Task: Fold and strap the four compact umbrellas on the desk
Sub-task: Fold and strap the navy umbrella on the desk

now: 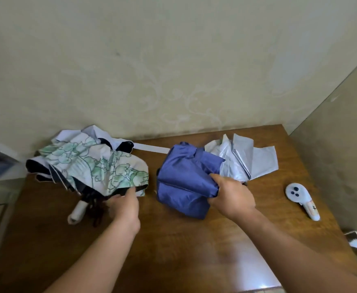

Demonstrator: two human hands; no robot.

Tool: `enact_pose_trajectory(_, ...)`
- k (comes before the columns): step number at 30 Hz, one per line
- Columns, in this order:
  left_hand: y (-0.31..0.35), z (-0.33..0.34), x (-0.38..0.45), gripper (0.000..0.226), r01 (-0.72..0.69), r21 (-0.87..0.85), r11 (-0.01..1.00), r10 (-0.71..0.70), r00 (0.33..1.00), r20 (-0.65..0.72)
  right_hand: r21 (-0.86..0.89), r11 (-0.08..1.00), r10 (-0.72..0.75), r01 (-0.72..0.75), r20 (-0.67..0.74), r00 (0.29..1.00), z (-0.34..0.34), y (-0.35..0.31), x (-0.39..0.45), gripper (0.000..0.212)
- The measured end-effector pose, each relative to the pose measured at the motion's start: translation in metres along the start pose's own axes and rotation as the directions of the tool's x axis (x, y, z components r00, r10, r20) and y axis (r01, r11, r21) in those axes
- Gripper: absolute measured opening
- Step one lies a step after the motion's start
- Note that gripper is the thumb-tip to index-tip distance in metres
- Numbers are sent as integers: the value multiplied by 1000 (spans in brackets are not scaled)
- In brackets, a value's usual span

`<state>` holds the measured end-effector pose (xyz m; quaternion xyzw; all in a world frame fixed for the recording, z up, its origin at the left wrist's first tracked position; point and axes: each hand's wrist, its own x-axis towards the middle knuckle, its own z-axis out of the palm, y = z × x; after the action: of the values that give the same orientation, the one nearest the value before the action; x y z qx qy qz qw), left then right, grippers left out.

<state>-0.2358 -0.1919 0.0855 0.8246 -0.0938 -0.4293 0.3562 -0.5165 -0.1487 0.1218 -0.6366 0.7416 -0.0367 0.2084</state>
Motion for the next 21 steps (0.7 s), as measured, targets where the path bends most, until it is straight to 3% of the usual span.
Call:
enact_pose_trajectory(2,4,1,-34,43,-132,25,991,118,940,319,-100,993,-65,63,-14,998,6,-13,6,67)
enact_pose_trajectory(4,19,-3,-51,42,-172,-12,985,150,822,550,-204,973,-124,107,-72,990,10,-24,9,70)
enact_pose_trajectory(6,29,-9,-49,50,-224,-68,972,211,718,663,-254,957,-177,138,-137,975,13,-34,7,74)
enact_pose_trajectory(8,28,-14,-37,61,-276,-107,955,272,680,680,-251,956,-202,153,-183,962,19,-38,5,80)
enact_pose_trajectory(10,16,-17,-22,54,-309,-107,945,300,694,654,-199,959,-233,201,-154,960,30,-38,4,83)
enact_pose_trajectory(12,-6,-21,-11,41,-276,-86,957,265,720,642,-112,960,-262,257,-33,964,44,-33,5,81)
enact_pose_trajectory(15,-44,-26,3,34,-294,78,953,189,772,607,-98,949,-285,298,131,950,68,-22,4,78)
enact_pose_trajectory(18,-71,-29,16,49,-328,209,921,176,831,528,-15,976,-211,218,195,958,88,-13,-3,80)
enact_pose_trajectory(21,-77,-31,18,62,-335,275,901,193,878,438,25,993,-116,114,164,980,97,-4,-10,79)
